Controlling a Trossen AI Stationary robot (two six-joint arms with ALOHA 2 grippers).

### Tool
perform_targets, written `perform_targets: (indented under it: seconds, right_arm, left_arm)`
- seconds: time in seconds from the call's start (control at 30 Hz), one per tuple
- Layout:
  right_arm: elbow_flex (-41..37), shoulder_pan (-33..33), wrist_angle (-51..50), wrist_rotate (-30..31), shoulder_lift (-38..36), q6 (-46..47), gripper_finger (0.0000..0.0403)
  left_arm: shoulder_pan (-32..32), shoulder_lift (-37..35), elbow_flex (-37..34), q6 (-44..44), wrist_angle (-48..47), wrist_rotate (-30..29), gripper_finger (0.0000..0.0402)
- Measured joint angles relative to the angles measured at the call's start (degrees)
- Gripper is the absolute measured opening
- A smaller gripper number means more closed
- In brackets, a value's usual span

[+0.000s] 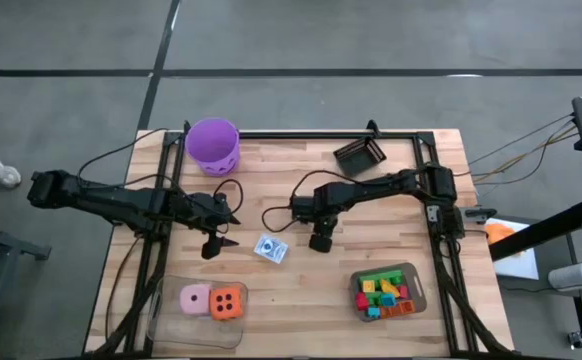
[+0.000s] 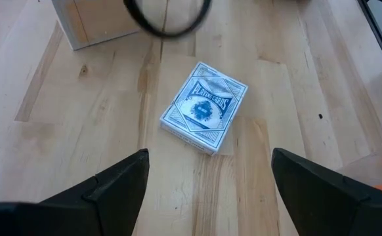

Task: Pick & Place Toys
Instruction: Put the yellow playing card into the basket bin

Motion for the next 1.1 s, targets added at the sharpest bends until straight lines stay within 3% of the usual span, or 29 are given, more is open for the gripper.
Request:
perform_targets:
  seconds: [0.17,0.37,0.5,0.63,0.93,1.1]
  right_arm:
    - [0.0,0.6,-0.9,2.3,-3.3,2.6,0.0171]
    - [0.0,0.6,6.7,4.7,-5.1,7.3,0.0298]
    - [0.0,0.0,11.5,6.6,-5.0,7.8,0.0355]
    - [0.0,-1.4,13.0,8.5,-5.0,7.8,0.0375]
    - [-1.3,-3.9,17.6,9.6,-3.6,9.0,0.0377]
    - [-1.1,-4.0,17.7,9.6,-0.4,9.5,0.0354]
  left_arm:
    - [0.0,0.0,0.0,0.0,0.0,0.0,0.0324]
    - [0.0,0.0,0.0,0.0,-0.1,0.0,0.0324]
    - [0.0,0.0,0.0,0.0,-0.1,0.0,0.0324]
    - [0.0,0.0,0.0,0.0,-0.1,0.0,0.0323]
    - [0.0,0.0,0.0,0.0,-0.1,0.0,0.0323]
    - [0.0,0.0,0.0,0.0,-0.1,0.0,0.0323]
